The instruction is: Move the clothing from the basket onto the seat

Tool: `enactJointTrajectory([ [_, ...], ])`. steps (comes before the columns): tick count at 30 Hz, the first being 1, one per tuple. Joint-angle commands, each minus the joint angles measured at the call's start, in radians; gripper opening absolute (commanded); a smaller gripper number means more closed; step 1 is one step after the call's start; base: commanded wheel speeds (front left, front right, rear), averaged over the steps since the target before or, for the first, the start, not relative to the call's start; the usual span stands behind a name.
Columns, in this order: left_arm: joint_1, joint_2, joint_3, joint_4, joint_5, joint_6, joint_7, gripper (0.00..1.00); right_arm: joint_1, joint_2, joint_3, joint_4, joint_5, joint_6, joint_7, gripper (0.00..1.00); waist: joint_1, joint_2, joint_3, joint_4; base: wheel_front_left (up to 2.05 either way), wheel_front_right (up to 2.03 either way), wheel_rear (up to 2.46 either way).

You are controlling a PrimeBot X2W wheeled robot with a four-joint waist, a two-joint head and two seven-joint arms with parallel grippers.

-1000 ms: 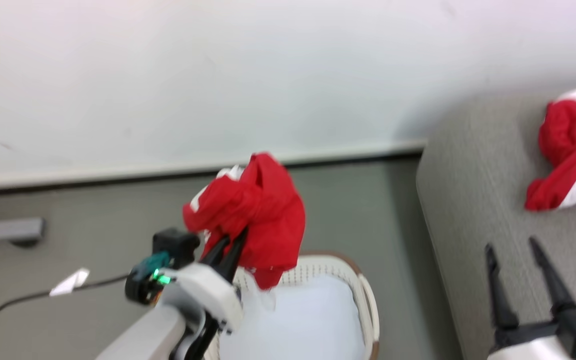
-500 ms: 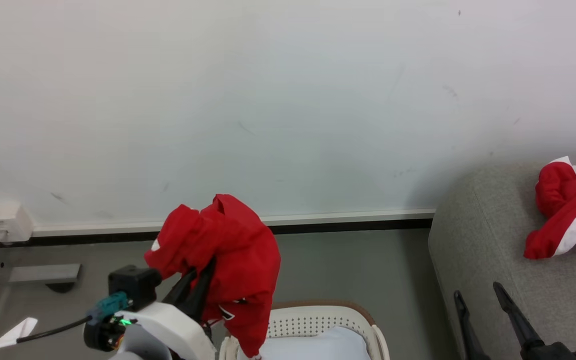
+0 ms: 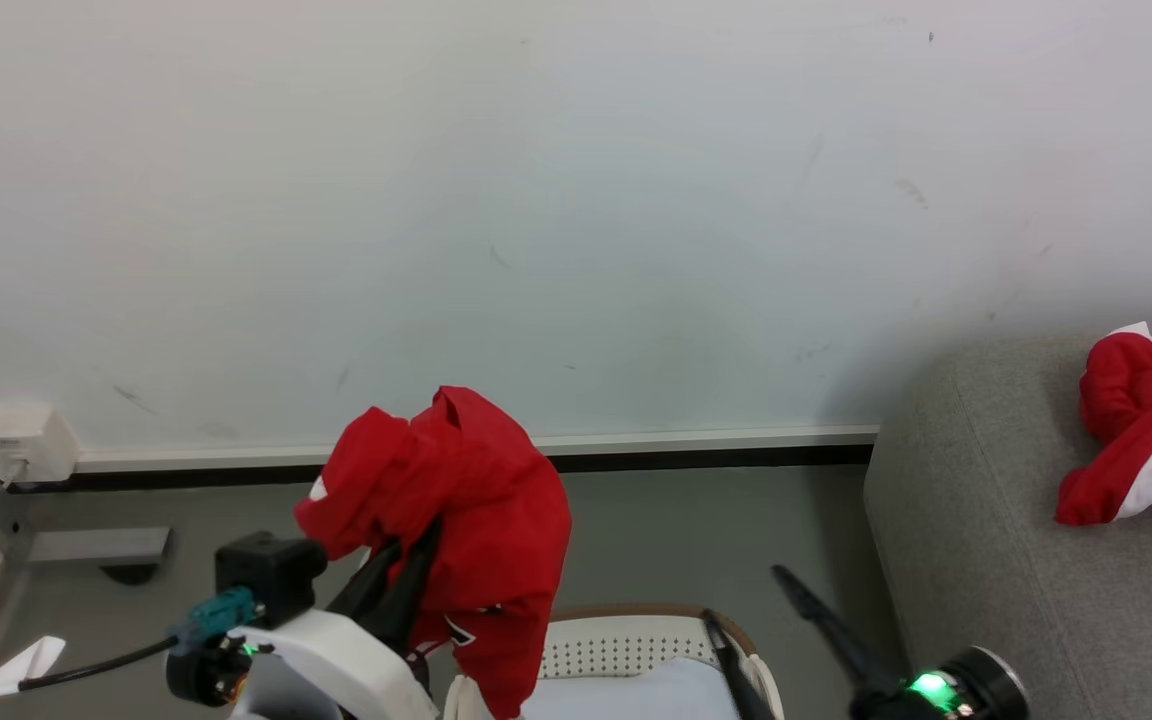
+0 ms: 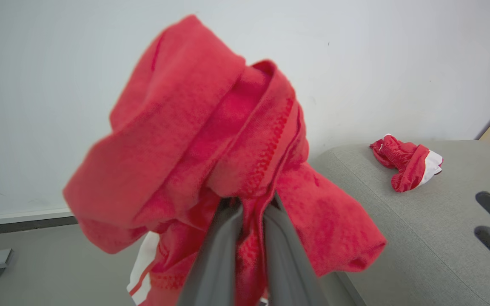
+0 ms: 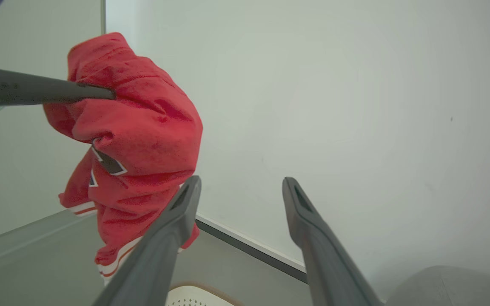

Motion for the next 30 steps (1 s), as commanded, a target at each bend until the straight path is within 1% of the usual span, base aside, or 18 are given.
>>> enactJointTrajectory([
  [1, -0.009, 0.004, 0.0, -0.008, 0.008, 0.0, 0.005, 0.0, -0.029, -0.003, 0.052, 0.008, -0.009, -0.003, 0.001, 1.0, 0.0001, -0.0001, 0.0, -0.001, 0.0, 0.0, 0.0],
  [4, -0.02, -0.004, -0.01, -0.023, 0.009, -0.005, 0.014, 0.0, -0.082, -0.004, 0.168, 0.028, -0.007, -0.003, 0.001, 1.0, 0.0001, -0.0001, 0.0, -0.005, 0.0, 0.0, 0.0],
  [8, -0.039, -0.022, -0.03, -0.038, 0.021, -0.008, 0.032, 0.0, -0.166, -0.004, 0.286, 0.065, 0.001, -0.003, 0.001, 1.0, 0.0001, -0.0001, 0.004, -0.006, 0.0, 0.0, 0.0],
  [12, -0.063, -0.044, -0.06, -0.06, 0.034, -0.017, 0.052, 0.0, -0.245, -0.004, 0.356, 0.106, 0.004, -0.003, 0.001, 1.0, 0.0001, -0.0001, 0.009, -0.004, 0.0, 0.0, 0.0],
  [15, -0.079, -0.061, -0.079, -0.075, 0.041, -0.023, 0.068, 0.0, -0.294, -0.003, 0.392, 0.15, -0.027, -0.003, 0.001, 1.0, 0.0001, -0.0001, 0.014, 0.001, 0.0, 0.0, 0.0],
  [18, -0.093, -0.07, -0.095, -0.087, 0.049, -0.028, 0.084, 0.0, -0.343, -0.004, 0.404, 0.192, -0.084, -0.003, 0.001, 1.0, 0.0001, -0.0001, 0.018, 0.006, 0.0, 0.0, 0.0],
  [22, -0.101, -0.08, -0.113, -0.098, 0.048, -0.031, 0.103, 0.0, -0.374, -0.004, 0.374, 0.219, -0.165, -0.003, 0.001, 1.0, 0.0001, -0.0001, 0.019, 0.011, 0.0, 0.0, 0.0],
  [27, -0.094, -0.073, -0.118, -0.107, 0.04, -0.029, 0.114, 0.0, -0.361, -0.004, 0.32, 0.228, -0.213, -0.003, 0.001, 1.0, 0.0001, -0.0001, 0.018, 0.01, 0.0, 0.0, 0.0],
  [30, -0.09, -0.073, -0.123, -0.115, 0.032, -0.033, 0.122, 0.0, -0.353, -0.004, 0.299, 0.239, -0.222, -0.003, 0.001, 1.0, 0.0001, -0.0001, 0.02, 0.006, 0.0, 0.0, 0.0],
])
